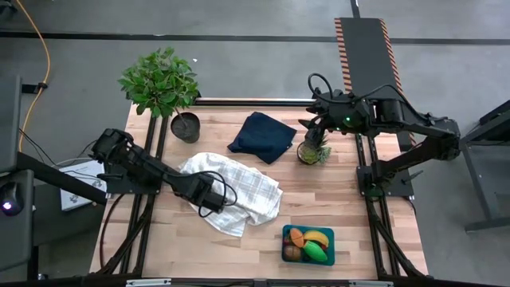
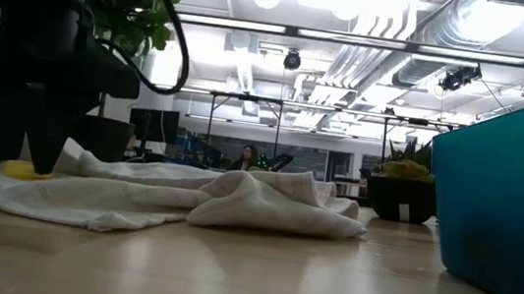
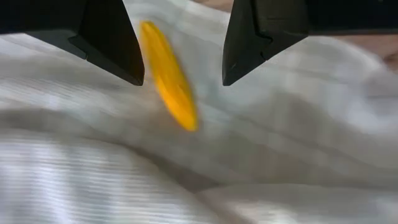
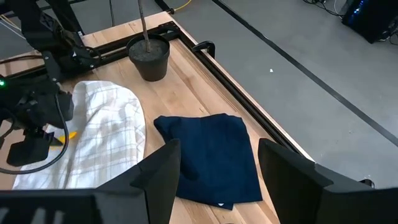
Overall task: Pick and placing Produce into tupperware
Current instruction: Put the corn into the bin
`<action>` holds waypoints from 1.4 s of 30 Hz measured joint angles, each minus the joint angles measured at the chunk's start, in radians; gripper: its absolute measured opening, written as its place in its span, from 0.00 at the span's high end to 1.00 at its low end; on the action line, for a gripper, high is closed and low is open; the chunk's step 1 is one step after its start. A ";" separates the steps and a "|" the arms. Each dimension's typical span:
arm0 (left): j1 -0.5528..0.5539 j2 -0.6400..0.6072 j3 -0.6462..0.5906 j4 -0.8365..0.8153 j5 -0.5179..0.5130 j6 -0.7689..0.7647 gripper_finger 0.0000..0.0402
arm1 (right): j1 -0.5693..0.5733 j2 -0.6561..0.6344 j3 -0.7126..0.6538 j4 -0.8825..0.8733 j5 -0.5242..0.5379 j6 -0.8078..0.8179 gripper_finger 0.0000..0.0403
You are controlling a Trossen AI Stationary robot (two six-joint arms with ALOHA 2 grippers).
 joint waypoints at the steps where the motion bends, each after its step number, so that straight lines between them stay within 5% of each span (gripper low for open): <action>1: 0.000 0.001 0.000 0.017 0.000 0.000 0.49 | 0.000 0.000 0.000 0.000 0.000 0.001 0.48; 10: 0.000 0.001 0.000 0.024 -0.006 0.000 0.50 | 0.000 0.000 0.000 0.000 0.000 0.001 0.48; 26: 0.000 0.001 0.000 0.071 -0.010 0.034 0.86 | 0.000 0.000 0.000 0.000 0.000 -0.001 0.48; 42: 0.000 0.001 0.000 0.230 -0.029 0.167 0.96 | 0.000 0.000 0.000 0.000 -0.023 -0.001 0.48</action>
